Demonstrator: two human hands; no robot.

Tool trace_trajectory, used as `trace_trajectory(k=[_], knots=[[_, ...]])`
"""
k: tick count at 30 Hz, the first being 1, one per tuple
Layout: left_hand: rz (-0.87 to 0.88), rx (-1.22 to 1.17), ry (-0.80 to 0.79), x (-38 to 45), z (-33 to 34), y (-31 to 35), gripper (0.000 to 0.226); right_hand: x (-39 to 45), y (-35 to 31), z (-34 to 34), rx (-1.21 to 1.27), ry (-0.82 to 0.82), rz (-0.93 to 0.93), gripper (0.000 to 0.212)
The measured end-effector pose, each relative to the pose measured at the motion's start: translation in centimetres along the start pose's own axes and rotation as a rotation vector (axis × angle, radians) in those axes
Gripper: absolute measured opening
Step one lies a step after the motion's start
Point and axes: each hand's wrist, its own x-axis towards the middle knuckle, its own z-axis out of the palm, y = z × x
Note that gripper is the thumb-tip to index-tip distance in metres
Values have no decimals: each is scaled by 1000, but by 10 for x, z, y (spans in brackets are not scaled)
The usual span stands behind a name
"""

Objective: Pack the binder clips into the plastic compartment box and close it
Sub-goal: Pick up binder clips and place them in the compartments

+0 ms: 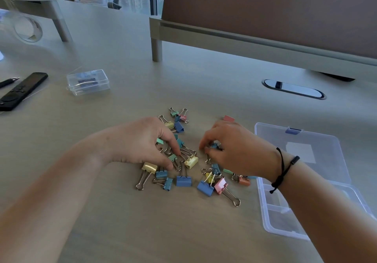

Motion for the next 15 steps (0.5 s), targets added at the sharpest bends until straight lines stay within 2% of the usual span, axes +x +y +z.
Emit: trace_trajectory(k=[9,15], knots=[[-23,38,8,-1,-5,-2,24,-4,6,-4,13,-10,1,16],[-35,42,-7,-2,-6,1,20,-8,3,-12,-55,-90,-7,31]])
